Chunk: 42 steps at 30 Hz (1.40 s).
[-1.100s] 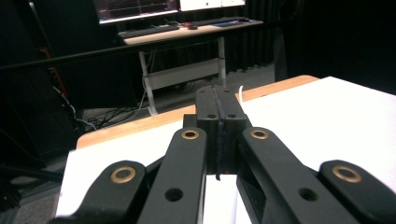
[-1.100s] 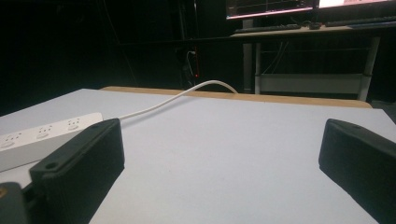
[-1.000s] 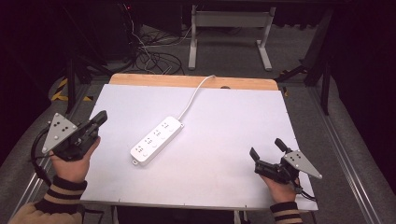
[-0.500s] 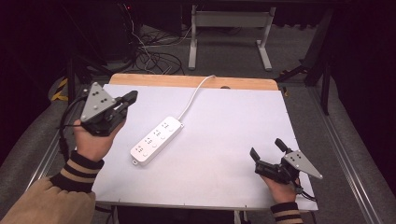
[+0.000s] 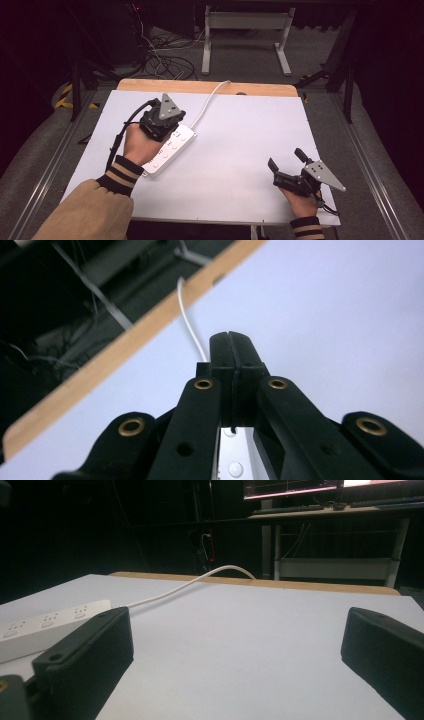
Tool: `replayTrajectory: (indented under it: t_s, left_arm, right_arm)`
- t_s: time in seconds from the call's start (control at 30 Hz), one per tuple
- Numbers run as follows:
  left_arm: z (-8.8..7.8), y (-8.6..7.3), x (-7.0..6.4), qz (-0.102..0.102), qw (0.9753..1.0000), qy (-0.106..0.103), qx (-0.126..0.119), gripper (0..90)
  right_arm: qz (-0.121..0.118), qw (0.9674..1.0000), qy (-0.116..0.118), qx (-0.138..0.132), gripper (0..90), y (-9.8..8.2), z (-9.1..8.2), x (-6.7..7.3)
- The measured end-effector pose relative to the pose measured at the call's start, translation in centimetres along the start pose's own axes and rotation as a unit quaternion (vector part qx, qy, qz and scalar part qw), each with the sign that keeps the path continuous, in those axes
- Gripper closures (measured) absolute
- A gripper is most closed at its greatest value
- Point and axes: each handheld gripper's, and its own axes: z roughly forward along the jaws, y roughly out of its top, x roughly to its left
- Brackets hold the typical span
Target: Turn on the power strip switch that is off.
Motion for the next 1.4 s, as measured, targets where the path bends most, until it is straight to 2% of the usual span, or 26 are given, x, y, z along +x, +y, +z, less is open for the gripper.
replayTrajectory:
  t_s: [0.03,0.07,0.1,0.17,0.23,0.3,0.33,0.37,0.4,0.43,0.53,0.6,0.63,0.67,0.7,0.77,0.9,0.93,1.0,1.03,1.1,1.13,1.2,1.27,1.4]
  left_arm:
    - [1.3,-0.1,-0.2,-0.003,0.9997,-0.005,0.024,90.0]
    - [1.3,-0.1,-0.2,-0.003,0.9997,-0.005,0.024,90.0]
    - [2.2,-0.2,-0.2,-0.009,0.9991,-0.009,0.040,90.0]
    - [4.2,-0.4,-0.1,-0.023,0.9968,-0.020,0.075,90.0]
    - [4.6,-0.5,-0.1,-0.026,0.9960,-0.022,0.082,90.0]
    - [6.3,-0.9,0.0,-0.034,0.9930,-0.029,0.109,90.0]
    - [6.3,-0.9,0.0,-0.034,0.9930,-0.029,0.109,90.0]
    - [7.1,-1.1,-0.1,-0.033,0.9908,-0.033,0.127,90.0]
    - [7.1,-1.1,-0.1,-0.033,0.9908,-0.033,0.127,90.0]
    - [7.5,-1.3,-0.1,-0.034,0.9897,-0.032,0.135,90.0]
    - [8.8,-1.9,0.2,-0.042,0.9843,-0.029,0.169,90.0]
    - [9.6,-2.7,0.6,-0.055,0.9817,-0.025,0.181,90.0]
    - [10.1,-3.2,0.7,-0.058,0.9795,-0.024,0.191,90.0]
    - [10.9,-4.0,0.9,-0.071,0.9767,-0.027,0.201,90.0]
    - [10.9,-4.0,0.9,-0.071,0.9767,-0.027,0.201,90.0]
    - [11.4,-4.4,1.1,-0.081,0.9746,-0.033,0.206,90.0]
    - [11.9,-4.4,1.0,-0.079,0.9736,-0.032,0.212,90.0]
    - [12.3,-4.8,1.1,-0.081,0.9715,-0.029,0.221,90.0]
    - [12.4,-4.9,1.1,-0.084,0.9708,-0.030,0.223,90.0]
    - [12.5,-5.1,1.1,-0.090,0.9712,-0.035,0.218,90.0]
    - [12.5,-5.1,1.0,-0.090,0.9711,-0.036,0.218,90.0]
    - [12.5,-5.1,0.9,-0.086,0.9721,-0.038,0.215,90.0]
    - [12.6,-5.1,0.9,-0.086,0.9721,-0.041,0.214,90.0]
    - [12.7,-5.3,0.9,-0.092,0.9705,-0.049,0.217,90.0]
    - [12.7,-5.4,0.9,-0.096,0.9714,-0.049,0.212,90.0]
  right_arm:
    - [0.001,1.0000,0.000,0.000,0.9,0.0,0.0,0.0]
    - [0.001,1.0000,0.000,0.000,0.9,0.0,0.0,0.0]
    - [0.000,1.0000,0.001,-0.001,0.9,0.0,0.0,0.0]
    - [0.001,1.0000,0.001,0.000,0.9,0.0,0.0,0.0]
    - [0.001,1.0000,0.001,0.000,1.0,0.0,0.0,0.0]
    - [0.000,1.0000,0.002,-0.001,1.0,0.0,0.0,0.0]
    - [0.001,1.0000,0.002,0.000,1.0,0.0,0.1,0.0]
    - [0.000,1.0000,0.002,0.001,1.0,0.0,0.1,0.0]
    - [0.000,1.0000,0.002,0.002,1.0,0.0,0.1,0.0]
    - [0.001,1.0000,0.002,0.002,1.0,0.0,0.1,0.0]
    - [0.002,1.0000,0.002,0.002,1.1,0.0,0.2,0.0]
    - [0.002,1.0000,0.002,0.003,1.1,0.0,0.2,0.0]
    - [0.003,1.0000,0.002,0.002,1.2,0.0,0.1,0.0]
    - [0.003,1.0000,0.003,0.001,1.3,0.0,0.1,0.0]
    - [0.003,1.0000,0.003,0.001,1.3,0.0,0.0,0.0]
    - [0.001,1.0000,0.001,0.002,1.2,0.0,0.1,0.0]
    - [0.005,1.0000,0.003,0.006,1.4,-0.1,0.3,0.1]
    - [0.004,1.0000,0.004,0.006,1.5,-0.1,0.3,0.1]
    - [0.004,1.0000,0.003,0.005,1.5,-0.1,0.2,0.1]
    - [0.003,1.0000,0.003,0.003,1.5,0.0,0.2,0.0]
    - [0.003,1.0000,0.002,0.002,1.5,0.0,0.1,0.0]
    - [0.003,1.0000,0.002,0.002,1.5,0.0,0.1,0.0]
    - [0.003,1.0000,0.002,0.004,1.7,0.0,0.2,0.0]
    - [0.003,1.0000,0.003,0.005,1.7,0.0,0.2,0.1]
    - [0.003,1.0000,0.001,0.004,1.8,0.0,0.2,0.0]
